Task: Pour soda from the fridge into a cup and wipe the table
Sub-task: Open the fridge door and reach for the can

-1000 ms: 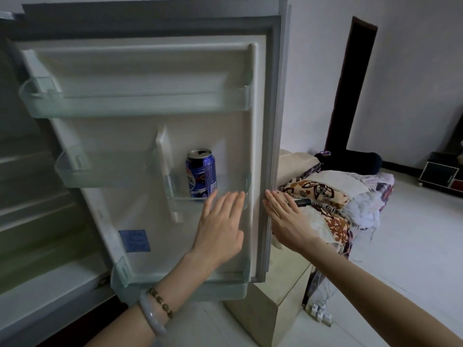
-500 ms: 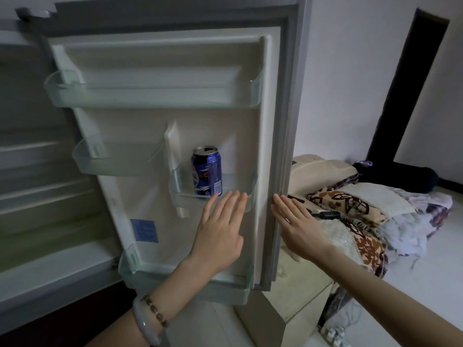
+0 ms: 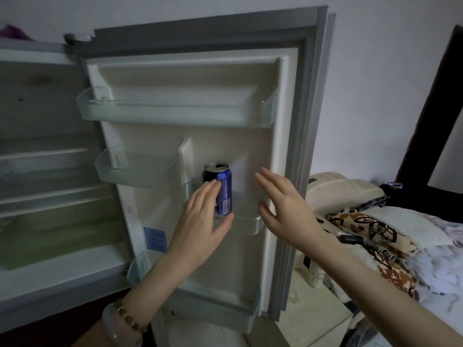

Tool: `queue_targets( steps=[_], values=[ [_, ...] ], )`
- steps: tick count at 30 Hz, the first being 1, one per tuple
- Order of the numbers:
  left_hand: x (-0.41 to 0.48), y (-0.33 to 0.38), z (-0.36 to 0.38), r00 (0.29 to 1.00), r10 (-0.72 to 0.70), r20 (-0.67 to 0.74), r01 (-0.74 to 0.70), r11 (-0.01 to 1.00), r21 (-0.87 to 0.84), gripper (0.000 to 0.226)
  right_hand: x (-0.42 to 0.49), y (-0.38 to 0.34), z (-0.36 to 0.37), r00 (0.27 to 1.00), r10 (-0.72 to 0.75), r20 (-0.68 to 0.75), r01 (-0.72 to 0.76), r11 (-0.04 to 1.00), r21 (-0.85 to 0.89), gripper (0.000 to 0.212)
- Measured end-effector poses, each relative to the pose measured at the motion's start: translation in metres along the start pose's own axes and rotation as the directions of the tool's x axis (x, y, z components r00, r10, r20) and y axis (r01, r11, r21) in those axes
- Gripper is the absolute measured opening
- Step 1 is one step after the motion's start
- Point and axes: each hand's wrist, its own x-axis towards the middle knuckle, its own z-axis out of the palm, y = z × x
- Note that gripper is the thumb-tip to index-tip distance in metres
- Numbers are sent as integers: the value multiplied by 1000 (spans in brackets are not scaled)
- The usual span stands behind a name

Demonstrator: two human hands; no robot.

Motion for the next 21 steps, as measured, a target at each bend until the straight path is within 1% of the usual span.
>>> queue_targets(
  steps=[1,3,6,9,10,11,14,15,18,21],
  values=[
    [8,-4,-5,998,-51,-30,51,998,-23,69,9,-6,2,999,34,34,-36,997,71,58],
    [23,-10,-12,983,-179,-34,175,980,-91,76,24,-17,7,991,59,121,-78,984,161,63],
    [40,-23,-8,935,-350,61,356,918,-174,88,41,-29,13,967,73,246,-129,967,220,64],
    [50,-31,2,874,-458,165,487,823,-294,101,51,-34,20,942,117,314,-216,928,303,56],
    [52,-33,4,859,-482,173,512,802,-308,102,54,-34,22,931,143,337,-260,906,334,51],
    [54,-35,7,853,-492,176,522,795,-309,98,55,-33,23,916,170,363,-305,884,354,47],
    [58,-34,9,850,-494,186,527,798,-290,69,59,-31,29,868,255,426,-421,833,358,44],
    [60,-33,10,848,-494,192,529,803,-275,64,60,-31,30,857,276,436,-446,821,356,44],
    [65,-28,10,843,-505,184,536,813,-228,60,61,-32,30,840,298,453,-481,794,371,42],
    [65,-24,9,845,-515,147,535,818,-211,59,60,-34,26,842,302,447,-492,770,407,44]
  ],
)
